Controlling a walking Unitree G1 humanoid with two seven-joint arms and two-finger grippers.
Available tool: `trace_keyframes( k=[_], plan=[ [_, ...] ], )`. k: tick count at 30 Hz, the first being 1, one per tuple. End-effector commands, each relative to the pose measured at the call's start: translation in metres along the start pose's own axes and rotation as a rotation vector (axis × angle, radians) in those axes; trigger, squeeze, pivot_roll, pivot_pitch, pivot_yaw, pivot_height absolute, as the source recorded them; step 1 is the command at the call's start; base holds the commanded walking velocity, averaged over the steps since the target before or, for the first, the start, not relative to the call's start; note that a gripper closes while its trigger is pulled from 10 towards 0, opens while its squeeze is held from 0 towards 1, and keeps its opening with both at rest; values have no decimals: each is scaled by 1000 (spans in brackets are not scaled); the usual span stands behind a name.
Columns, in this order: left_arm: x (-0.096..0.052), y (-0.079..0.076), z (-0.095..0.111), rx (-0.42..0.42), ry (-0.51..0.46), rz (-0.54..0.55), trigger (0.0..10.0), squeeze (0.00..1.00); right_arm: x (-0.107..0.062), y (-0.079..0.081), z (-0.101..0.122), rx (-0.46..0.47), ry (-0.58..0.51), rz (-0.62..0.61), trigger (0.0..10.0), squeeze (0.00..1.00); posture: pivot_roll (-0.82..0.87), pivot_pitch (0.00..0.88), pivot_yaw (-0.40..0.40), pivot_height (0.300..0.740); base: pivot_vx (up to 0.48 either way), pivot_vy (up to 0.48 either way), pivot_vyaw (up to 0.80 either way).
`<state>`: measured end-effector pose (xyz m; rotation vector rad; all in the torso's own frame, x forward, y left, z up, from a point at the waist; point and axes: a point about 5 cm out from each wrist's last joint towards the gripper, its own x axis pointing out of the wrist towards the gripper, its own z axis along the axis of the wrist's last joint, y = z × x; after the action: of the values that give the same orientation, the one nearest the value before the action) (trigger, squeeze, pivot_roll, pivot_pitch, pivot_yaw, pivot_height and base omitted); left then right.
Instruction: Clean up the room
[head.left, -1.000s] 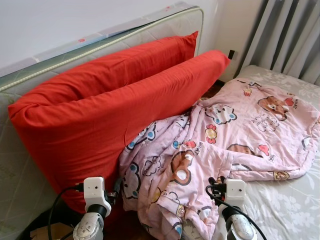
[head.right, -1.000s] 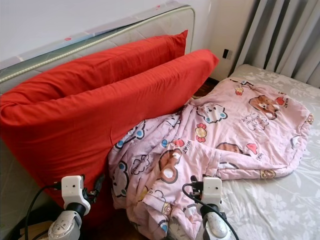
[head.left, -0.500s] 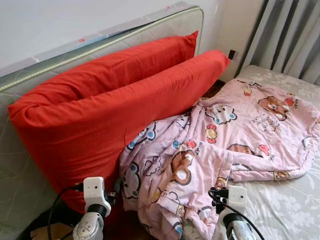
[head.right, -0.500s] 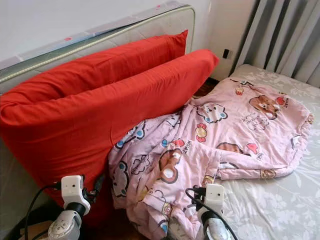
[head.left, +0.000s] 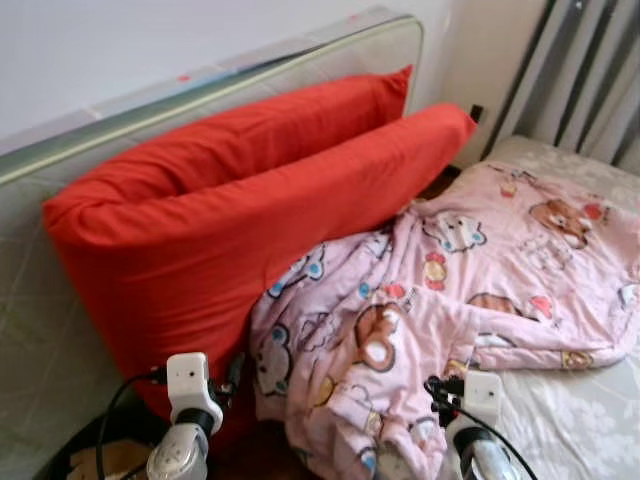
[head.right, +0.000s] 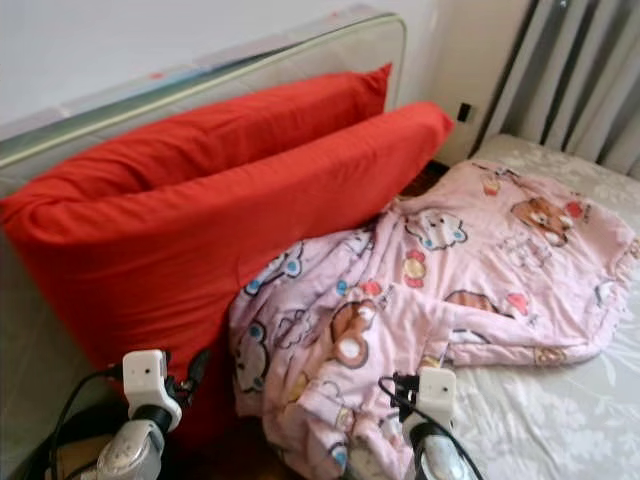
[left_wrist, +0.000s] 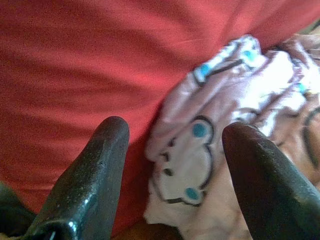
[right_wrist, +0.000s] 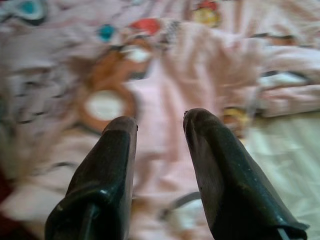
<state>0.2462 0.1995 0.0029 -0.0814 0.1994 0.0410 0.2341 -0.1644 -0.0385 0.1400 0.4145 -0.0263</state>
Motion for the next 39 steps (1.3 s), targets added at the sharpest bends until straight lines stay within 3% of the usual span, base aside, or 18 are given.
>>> trace_keyframes(
  k=[1,12,17,39],
  plan=[
    [1,-1,1,2,0,-5,10000,0,-3,-3,-6,0,30,-10,10000,0,50,26,2,740,0,0,0],
    [1,-2,2,1,2,-8,10000,0,-5,-12,-8,0,46,-51,10000,0,45,34,5,740,0,0,0],
    [1,-3,1,2,3,-10,10000,0,-7,-16,-10,-7,58,-62,10000,0,46,37,6,717,0,0,0],
    [1,-5,1,0,3,-14,10000,0,-1,-1,-5,-28,43,-10,10000,0,42,43,5,679,0,0,0]
  ],
)
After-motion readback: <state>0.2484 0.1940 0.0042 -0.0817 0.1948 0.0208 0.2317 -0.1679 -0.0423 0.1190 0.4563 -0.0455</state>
